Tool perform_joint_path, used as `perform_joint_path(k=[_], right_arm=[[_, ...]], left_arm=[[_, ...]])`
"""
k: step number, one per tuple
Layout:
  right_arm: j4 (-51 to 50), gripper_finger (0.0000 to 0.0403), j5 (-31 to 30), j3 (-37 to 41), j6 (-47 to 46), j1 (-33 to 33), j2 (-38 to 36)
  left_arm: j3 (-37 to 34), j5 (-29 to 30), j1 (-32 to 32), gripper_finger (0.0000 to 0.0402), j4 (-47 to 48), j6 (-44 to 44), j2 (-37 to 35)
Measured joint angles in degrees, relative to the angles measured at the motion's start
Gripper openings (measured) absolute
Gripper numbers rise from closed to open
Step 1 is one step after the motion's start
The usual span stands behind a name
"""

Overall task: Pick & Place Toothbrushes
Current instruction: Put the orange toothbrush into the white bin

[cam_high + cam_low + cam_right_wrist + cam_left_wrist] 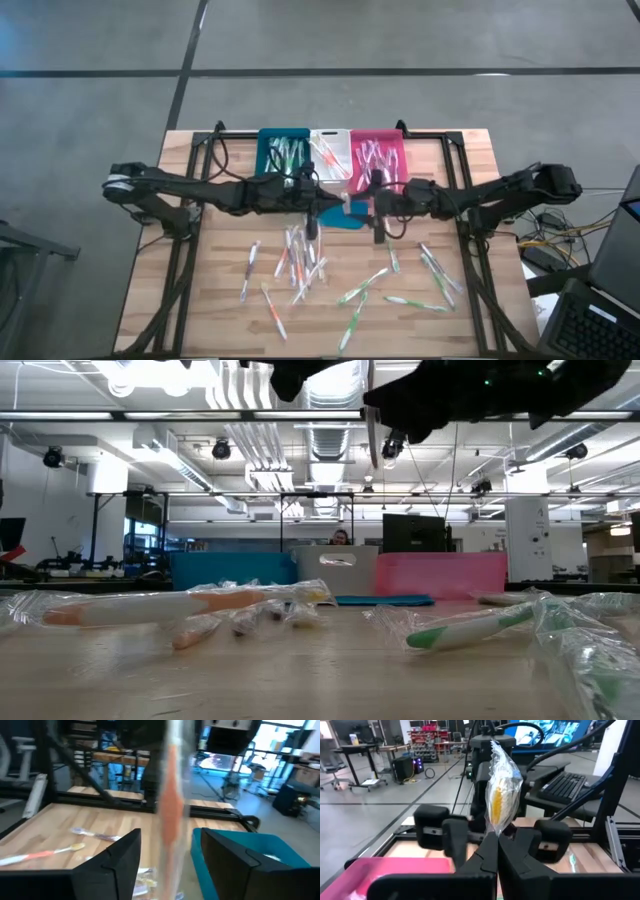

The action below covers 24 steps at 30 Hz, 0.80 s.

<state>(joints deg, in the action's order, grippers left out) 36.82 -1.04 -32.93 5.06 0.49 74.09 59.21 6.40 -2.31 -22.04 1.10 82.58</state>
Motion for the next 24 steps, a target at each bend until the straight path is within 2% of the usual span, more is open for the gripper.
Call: perform_joint_path(k=[4, 8, 11, 16, 20, 24], right_arm=[[-0.17, 0.0199, -2.43, -2.00, -0.85, -0.02, 1.89], [-0.73, 0.0170, -2.42, -2.61, -1.59, 0.00, 3.03], [-1.37, 0.0131, -2.47, -2.59, -2.11, -0.02, 3.18], [-2.07, 0.0039, -2.46, -2.42, -3.29, 0.00, 3.19], [-2.19, 0.0022, -2.83, -2.51, -3.30, 0.00, 3.20], [-4.52, 0.0019, -3.67, -3.03, -2.66, -0.01, 2.85]], left_arm=[[0.07, -0.91, -0.01, 0.0000, -0.09, 0.20, -0.06], [0.07, -0.92, -0.01, 0.0000, -0.39, 0.64, -0.06], [0.03, -0.91, 0.10, 0.0000, -0.37, 0.70, -0.08], [-0.01, -0.75, 0.12, 0.0000, -0.39, 0.70, -0.10], [-0.05, -0.72, 0.12, 0.0007, -0.36, 0.53, -0.12], [-0.04, -0.13, 0.10, 0.0032, 1.09, 0.48, -0.34]])
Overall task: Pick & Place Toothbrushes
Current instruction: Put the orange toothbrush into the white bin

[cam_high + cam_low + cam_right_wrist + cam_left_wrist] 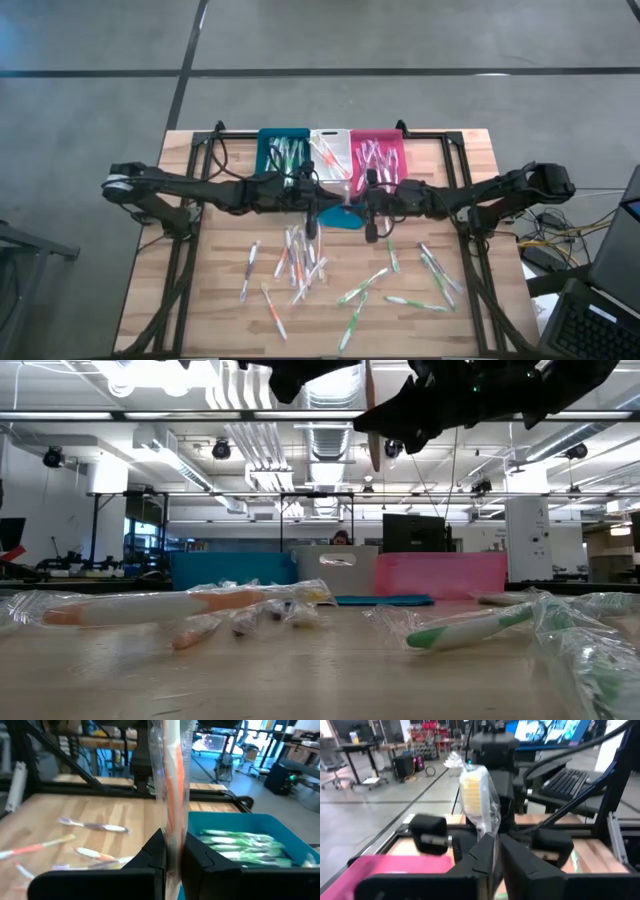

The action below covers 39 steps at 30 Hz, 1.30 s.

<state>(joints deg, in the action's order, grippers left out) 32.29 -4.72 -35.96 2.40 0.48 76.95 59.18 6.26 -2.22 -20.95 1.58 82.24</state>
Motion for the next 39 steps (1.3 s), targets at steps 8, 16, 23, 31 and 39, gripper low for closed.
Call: perform_joint_path(k=[8, 16, 23, 31, 39], right_arm=[[-14.67, 0.0019, -1.94, -4.92, 0.76, -0.99, -3.35], [-35.24, 0.0019, -7.01, -14.77, 0.19, -5.24, -1.74], [-46.15, 0.0019, -5.89, -25.74, -1.53, -12.70, 4.56], [-58.70, 0.0019, -2.67, -40.77, -4.07, -19.25, 17.94], [-72.42, 0.0019, -0.65, -54.22, -9.31, -24.48, 30.41]], left_arm=[[-0.39, 9.36, -0.02, 0.0122, 13.44, -0.72, -5.64], [-3.62, 27.46, -0.53, 0.0191, 35.53, -10.59, -11.94], [-15.62, 29.22, -2.90, 0.0193, 20.61, -11.59, -16.28], [-25.29, 28.42, -3.21, 0.0191, 0.46, -8.82, -16.81], [-26.84, 28.32, -4.46, 0.0191, -0.73, -8.24, -16.81]])
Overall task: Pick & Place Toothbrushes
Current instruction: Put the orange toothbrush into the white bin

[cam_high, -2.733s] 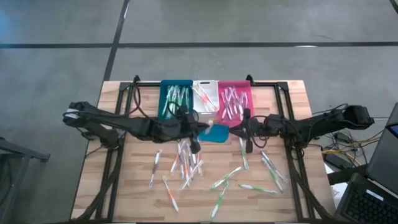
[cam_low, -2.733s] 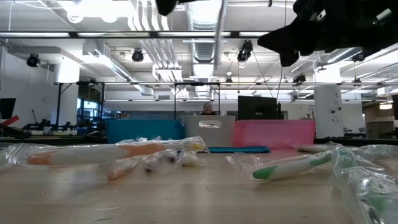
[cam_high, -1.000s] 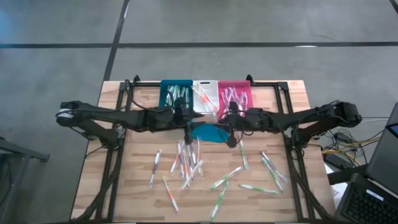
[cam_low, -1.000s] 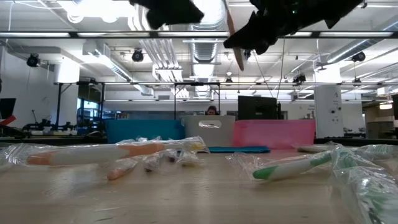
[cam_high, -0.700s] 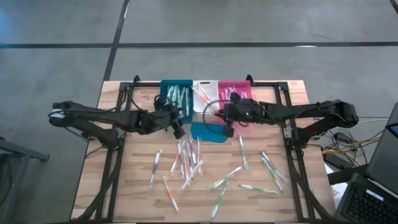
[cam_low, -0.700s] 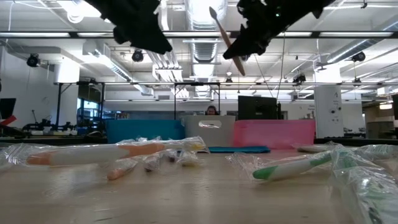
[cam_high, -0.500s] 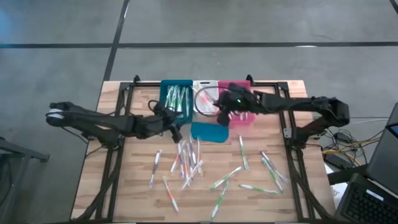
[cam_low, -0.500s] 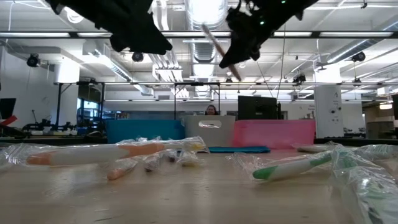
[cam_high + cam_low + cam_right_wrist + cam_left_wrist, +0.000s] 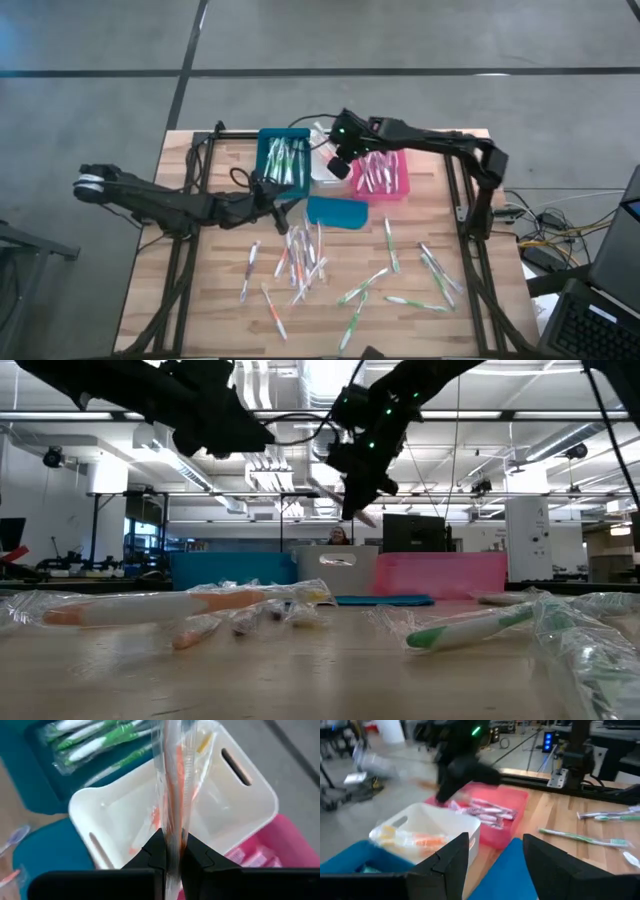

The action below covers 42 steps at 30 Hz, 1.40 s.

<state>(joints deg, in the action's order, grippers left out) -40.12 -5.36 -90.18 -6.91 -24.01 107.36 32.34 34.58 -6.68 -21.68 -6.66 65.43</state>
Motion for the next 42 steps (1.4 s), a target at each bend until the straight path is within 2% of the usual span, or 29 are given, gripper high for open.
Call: perform_joint_path(k=[4, 11, 16, 26, 42], right_arm=[[-0.24, 0.0019, 2.11, -3.69, -0.62, -0.61, 4.50], [-5.96, 0.0019, 2.58, -11.42, -2.91, -1.53, 11.87], [-7.77, 0.0019, 3.19, -13.46, -5.36, -1.95, 14.68], [-9.13, 0.0019, 6.99, -12.27, -9.80, -3.93, 15.51], [-8.75, 0.0095, 7.36, -11.77, -11.52, -4.29, 15.39]], left_arm=[[0.40, -0.13, -0.67, 0.0191, -0.90, 3.90, -1.39], [0.20, -0.23, -2.97, 0.0191, 2.15, 3.72, -4.91], [0.15, -0.21, -4.47, 0.0191, 2.30, 3.66, -5.81], [0.15, -0.24, -5.18, 0.0190, 2.67, 3.68, -6.45], [0.15, -0.54, -5.18, 0.0190, 3.26, 5.34, -6.45]])
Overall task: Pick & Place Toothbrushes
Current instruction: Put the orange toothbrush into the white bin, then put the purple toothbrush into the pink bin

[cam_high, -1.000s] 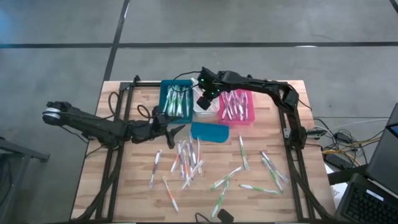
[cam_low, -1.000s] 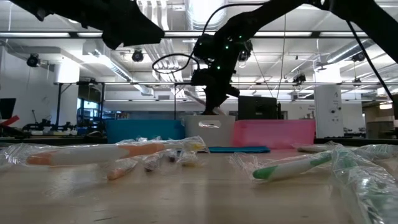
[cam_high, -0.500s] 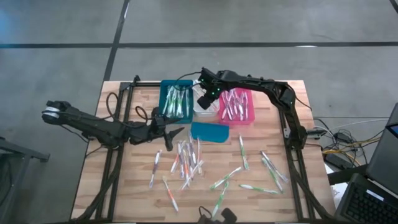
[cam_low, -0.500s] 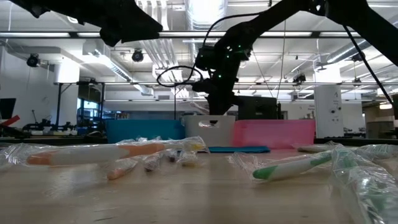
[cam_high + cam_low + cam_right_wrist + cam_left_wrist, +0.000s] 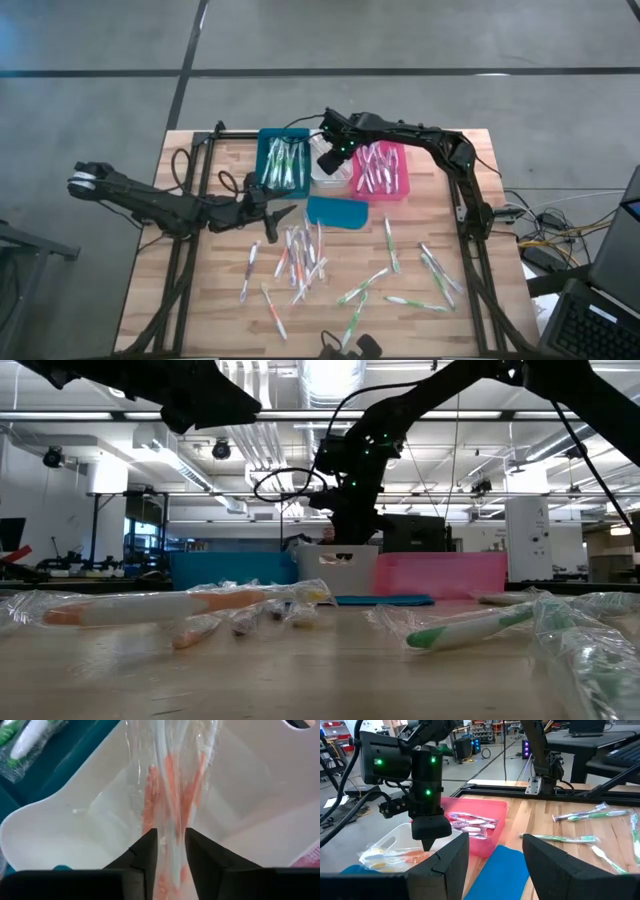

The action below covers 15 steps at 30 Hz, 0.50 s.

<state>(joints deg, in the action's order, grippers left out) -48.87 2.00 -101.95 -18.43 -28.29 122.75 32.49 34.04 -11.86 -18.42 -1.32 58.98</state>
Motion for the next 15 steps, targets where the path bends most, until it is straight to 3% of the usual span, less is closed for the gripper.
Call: perform_joint_path(k=[8, 15], right_arm=[[-3.05, 0.0140, 1.55, -2.44, 3.23, 0.09, -3.34], [-14.66, 0.0144, 0.88, -3.03, 6.57, 3.28, -10.54]], left_arm=[[0.00, 0.01, 0.00, 0.0191, 1.45, 0.03, 0.00], [0.00, 0.04, 0.00, 0.0191, 6.49, -0.28, 0.00]])
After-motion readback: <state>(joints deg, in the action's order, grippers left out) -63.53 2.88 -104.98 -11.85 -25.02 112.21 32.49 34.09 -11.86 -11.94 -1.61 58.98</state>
